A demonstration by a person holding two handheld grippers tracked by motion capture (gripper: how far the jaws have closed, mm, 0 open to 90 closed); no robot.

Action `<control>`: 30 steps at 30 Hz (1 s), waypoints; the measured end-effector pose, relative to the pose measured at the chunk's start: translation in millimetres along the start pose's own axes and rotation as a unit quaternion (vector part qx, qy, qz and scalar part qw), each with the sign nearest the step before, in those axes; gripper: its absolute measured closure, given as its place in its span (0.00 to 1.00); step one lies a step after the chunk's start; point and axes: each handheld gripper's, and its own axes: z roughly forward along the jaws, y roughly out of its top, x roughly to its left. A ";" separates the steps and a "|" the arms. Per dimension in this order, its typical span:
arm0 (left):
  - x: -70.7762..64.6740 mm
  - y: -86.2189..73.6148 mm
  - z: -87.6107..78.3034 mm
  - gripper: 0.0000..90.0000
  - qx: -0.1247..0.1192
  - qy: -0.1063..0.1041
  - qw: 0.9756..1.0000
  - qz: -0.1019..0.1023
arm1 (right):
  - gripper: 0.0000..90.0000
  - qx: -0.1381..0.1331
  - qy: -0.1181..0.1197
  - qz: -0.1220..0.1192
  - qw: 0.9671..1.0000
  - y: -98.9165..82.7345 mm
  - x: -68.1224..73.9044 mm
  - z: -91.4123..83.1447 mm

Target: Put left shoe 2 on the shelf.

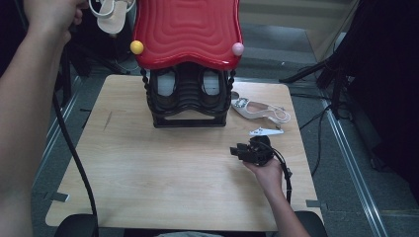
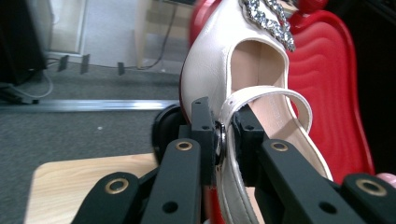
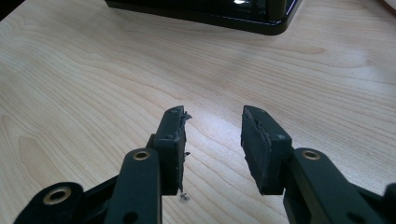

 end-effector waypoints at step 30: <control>-43.6 -41.8 62.5 0.90 0.040 -0.060 0.997 0.012 | 0.68 -0.004 -0.004 0.004 1.000 -1.7 -1.5 -5.2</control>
